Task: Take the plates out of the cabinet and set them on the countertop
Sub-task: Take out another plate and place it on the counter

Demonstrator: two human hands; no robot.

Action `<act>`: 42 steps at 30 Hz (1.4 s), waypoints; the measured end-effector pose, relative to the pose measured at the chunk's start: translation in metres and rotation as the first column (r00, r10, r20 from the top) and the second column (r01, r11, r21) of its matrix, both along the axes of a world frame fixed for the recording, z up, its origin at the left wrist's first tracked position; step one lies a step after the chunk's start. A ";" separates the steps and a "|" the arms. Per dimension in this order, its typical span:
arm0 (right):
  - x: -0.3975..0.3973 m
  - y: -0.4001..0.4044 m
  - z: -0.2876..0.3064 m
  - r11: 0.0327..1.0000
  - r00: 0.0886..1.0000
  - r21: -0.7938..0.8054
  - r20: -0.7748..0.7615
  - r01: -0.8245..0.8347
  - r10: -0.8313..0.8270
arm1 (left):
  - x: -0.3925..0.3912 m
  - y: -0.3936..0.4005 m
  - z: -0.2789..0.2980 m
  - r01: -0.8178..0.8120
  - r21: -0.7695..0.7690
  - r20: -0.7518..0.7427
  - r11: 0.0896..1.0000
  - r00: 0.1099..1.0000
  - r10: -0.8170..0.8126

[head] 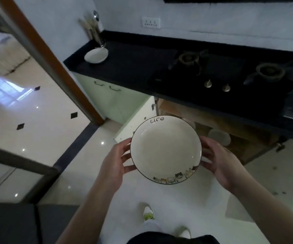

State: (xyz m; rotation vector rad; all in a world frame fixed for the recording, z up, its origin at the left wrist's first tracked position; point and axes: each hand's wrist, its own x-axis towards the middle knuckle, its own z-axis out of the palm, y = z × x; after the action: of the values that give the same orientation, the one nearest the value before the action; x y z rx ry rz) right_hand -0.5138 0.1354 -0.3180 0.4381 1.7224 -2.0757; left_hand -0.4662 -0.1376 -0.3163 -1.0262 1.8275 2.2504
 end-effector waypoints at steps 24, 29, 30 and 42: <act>-0.015 -0.337 0.025 0.895 0.892 -0.060 -0.129 -0.442 0.432 | 0.086 -0.316 0.021 -0.258 -0.044 -0.152 0.965 0.957 0.248; -0.039 -0.369 0.015 0.900 0.898 -0.048 -0.104 -0.434 0.427 | 0.059 -0.357 0.011 -0.189 -0.021 -0.151 0.982 0.971 0.184; -0.046 -0.374 0.011 0.906 0.905 -0.045 -0.096 -0.420 0.415 | 0.050 -0.364 0.009 -0.168 -0.020 -0.155 0.986 0.974 0.163; -0.167 -0.463 0.005 0.938 0.941 -0.067 -0.033 -0.340 0.338 | -0.077 -0.456 0.009 -0.100 0.020 -0.146 0.995 0.984 0.101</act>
State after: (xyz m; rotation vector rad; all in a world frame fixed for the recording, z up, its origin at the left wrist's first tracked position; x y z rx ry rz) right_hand -0.6807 -0.3279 -0.3134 0.0865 1.5978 -1.8888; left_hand -0.5429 -0.5936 -0.3069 -0.9967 1.8524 2.4546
